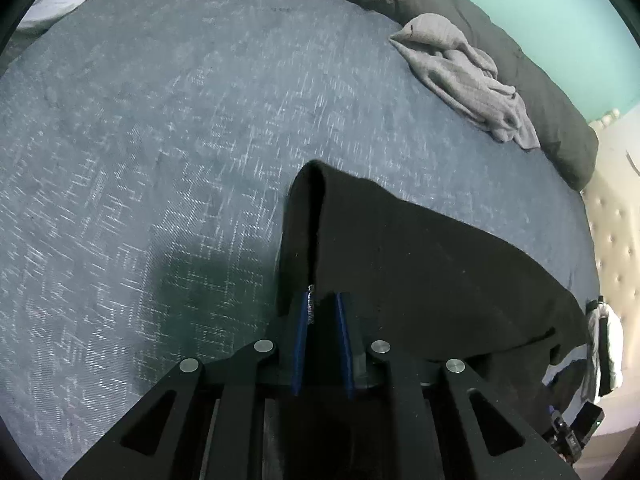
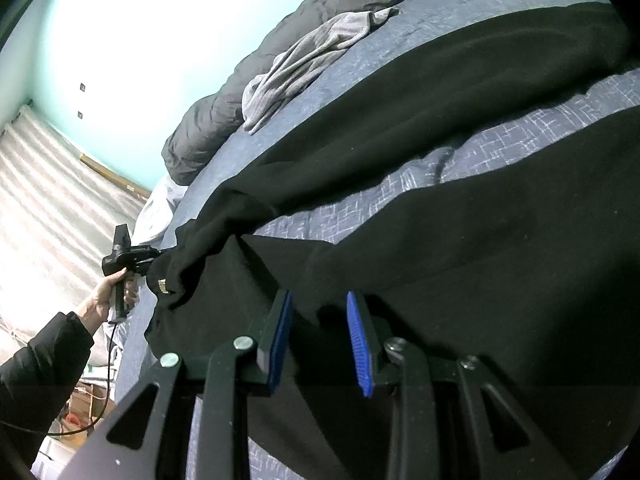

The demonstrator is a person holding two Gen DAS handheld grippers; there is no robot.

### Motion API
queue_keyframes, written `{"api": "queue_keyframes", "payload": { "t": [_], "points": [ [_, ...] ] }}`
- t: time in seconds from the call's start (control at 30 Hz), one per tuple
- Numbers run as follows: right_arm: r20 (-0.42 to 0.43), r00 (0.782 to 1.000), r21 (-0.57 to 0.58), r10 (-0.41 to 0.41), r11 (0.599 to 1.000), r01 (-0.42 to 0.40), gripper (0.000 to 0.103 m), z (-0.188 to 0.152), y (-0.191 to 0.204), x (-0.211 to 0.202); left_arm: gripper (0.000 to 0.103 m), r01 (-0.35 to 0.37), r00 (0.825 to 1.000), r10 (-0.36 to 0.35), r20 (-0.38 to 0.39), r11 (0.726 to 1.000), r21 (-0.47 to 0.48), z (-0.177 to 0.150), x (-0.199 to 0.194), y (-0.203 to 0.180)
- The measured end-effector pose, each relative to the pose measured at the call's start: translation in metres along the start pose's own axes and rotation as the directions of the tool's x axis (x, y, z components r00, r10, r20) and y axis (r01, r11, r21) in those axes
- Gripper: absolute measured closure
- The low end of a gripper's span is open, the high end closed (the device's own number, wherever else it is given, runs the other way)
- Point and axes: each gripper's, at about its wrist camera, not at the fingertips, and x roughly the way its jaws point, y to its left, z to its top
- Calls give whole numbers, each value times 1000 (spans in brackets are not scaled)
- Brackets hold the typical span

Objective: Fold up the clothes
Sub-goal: 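Pull the folded hoodie edge with the left tool to straighten the fold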

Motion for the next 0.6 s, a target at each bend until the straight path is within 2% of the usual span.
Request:
{"api": "queue_keyframes", "payload": {
  "t": [0.3,0.33,0.37,0.4,0.6],
  "points": [
    [-4,1000,2,2,1000,-2,75,1,-2,2,89,-28,1000,28,-4,999,31,1,18,-4],
    [-5,1000,3,2,1000,-2,75,1,-2,2,92,-32,999,32,-1,999,36,1,18,-5],
    [-6,1000,5,3,1000,-3,75,2,-3,3,101,-32,999,32,1,999,41,1,18,-6],
    [-6,1000,7,3,1000,-3,75,2,-3,3,103,-24,1000,24,3,999,44,1,17,-7],
    [-5,1000,14,6,1000,-6,75,1,-3,4,103,-9,999,6,51,998,59,-1,0,-10]
  ]
}}
